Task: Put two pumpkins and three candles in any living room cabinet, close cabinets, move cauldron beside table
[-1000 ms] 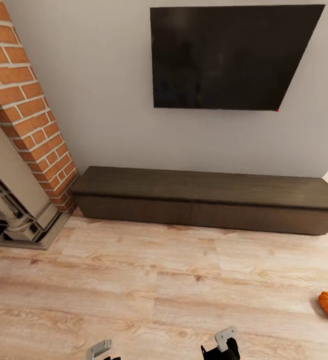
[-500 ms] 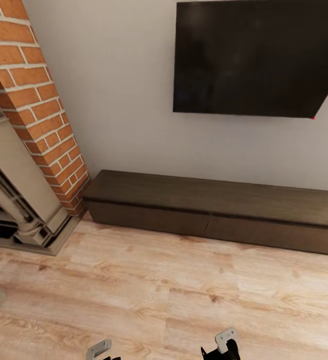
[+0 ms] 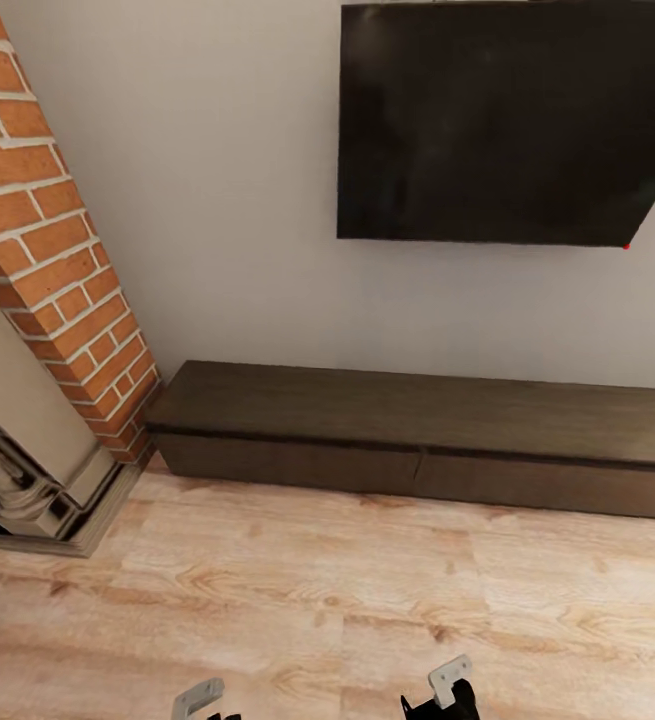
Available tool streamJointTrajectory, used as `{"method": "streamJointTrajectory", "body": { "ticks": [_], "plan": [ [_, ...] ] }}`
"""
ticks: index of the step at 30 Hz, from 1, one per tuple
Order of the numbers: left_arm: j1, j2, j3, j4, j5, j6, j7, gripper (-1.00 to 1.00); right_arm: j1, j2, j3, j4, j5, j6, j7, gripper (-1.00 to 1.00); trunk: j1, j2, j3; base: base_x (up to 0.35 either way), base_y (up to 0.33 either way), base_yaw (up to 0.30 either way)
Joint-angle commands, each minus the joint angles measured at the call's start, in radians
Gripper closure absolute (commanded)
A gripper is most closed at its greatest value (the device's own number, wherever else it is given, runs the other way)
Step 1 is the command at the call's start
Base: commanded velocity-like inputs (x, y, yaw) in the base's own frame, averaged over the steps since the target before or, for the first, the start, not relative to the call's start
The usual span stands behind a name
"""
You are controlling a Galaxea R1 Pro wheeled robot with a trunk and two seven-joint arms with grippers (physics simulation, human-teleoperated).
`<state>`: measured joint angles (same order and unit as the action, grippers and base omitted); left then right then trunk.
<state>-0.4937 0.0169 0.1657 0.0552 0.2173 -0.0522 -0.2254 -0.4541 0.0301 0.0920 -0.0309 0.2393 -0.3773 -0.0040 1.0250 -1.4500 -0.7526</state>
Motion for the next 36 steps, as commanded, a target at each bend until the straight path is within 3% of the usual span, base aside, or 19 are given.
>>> {"method": "streamJointTrajectory", "body": {
  "ticks": [1, 23, 36],
  "plan": [
    [0.0, 0.0, 0.0, 0.0, 0.0, 0.0, 0.0, -1.0, 0.0, 0.0, 0.0, 0.0, 0.001, 0.0, 0.0, -1.0, 0.0, 0.0, 0.001, 0.273, 0.231, -0.203],
    [0.0, 0.0, 0.0, 0.0, 0.0, -0.001, 0.0, -1.0, 0.0, 0.001, 0.0, 0.0, -0.001, 0.0, -0.001, -1.0, 0.0, 0.0, 0.006, 0.246, 0.244, -0.036],
    [0.0, -0.002, 0.0, -0.001, -0.001, -0.003, 0.0, -1.0, 0.0, -0.002, -0.001, -0.001, -0.005, 0.001, 0.001, -1.0, 0.0, 0.0, 0.006, 0.031, 0.027, 0.0]
  ]
}}
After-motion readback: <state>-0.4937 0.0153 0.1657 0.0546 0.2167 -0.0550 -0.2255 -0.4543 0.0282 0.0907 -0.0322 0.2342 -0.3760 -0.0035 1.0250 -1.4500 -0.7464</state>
